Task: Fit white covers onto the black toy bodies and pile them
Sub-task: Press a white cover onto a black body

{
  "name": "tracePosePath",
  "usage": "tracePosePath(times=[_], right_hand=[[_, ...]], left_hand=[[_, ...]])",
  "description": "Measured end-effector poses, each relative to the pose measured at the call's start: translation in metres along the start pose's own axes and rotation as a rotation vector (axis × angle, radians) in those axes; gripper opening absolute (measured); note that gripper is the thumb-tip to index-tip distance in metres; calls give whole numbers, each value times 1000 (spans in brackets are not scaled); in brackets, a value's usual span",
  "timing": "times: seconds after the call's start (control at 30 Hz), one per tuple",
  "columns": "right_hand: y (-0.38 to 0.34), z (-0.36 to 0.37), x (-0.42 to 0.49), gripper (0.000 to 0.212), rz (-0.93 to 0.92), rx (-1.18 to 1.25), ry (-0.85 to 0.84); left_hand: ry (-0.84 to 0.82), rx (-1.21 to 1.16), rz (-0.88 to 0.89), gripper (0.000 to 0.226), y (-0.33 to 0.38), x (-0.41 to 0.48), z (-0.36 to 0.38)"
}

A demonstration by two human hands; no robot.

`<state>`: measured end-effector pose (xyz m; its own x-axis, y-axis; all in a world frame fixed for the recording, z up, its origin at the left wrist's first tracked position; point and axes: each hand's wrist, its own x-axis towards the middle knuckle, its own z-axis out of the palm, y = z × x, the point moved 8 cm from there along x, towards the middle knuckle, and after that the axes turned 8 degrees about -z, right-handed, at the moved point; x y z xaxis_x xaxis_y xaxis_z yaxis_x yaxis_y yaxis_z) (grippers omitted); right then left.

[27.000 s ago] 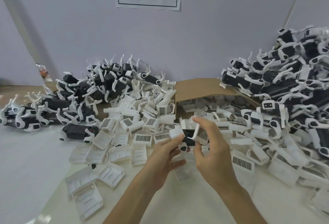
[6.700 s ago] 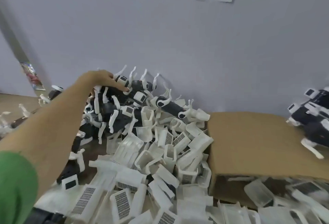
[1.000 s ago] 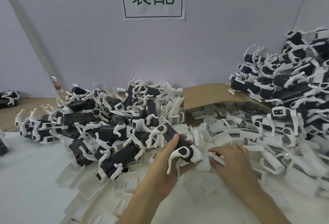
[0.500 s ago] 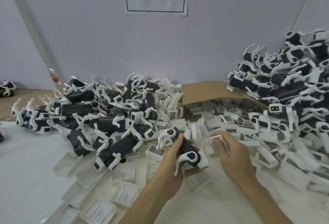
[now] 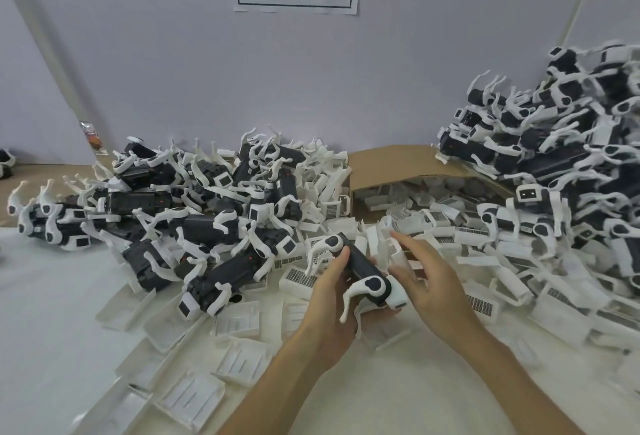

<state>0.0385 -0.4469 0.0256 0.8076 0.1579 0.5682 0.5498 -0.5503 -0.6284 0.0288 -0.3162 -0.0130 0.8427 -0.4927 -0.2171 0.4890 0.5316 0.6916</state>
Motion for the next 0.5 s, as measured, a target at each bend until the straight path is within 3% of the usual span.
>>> tracePosePath(times=[0.2, 0.33, 0.5], right_hand=[[-5, -16, 1, 49, -45, 13, 146], [-5, -15, 0, 43, -30, 38, 143], [-13, -13, -2, 47, -69, 113, 116]], left_hand=[[19, 80, 7, 60, 2, 0, -4], [-39, 132, -7, 71, 5, -4, -1], [-133, 8, -106, 75, 3, -2, -1]])
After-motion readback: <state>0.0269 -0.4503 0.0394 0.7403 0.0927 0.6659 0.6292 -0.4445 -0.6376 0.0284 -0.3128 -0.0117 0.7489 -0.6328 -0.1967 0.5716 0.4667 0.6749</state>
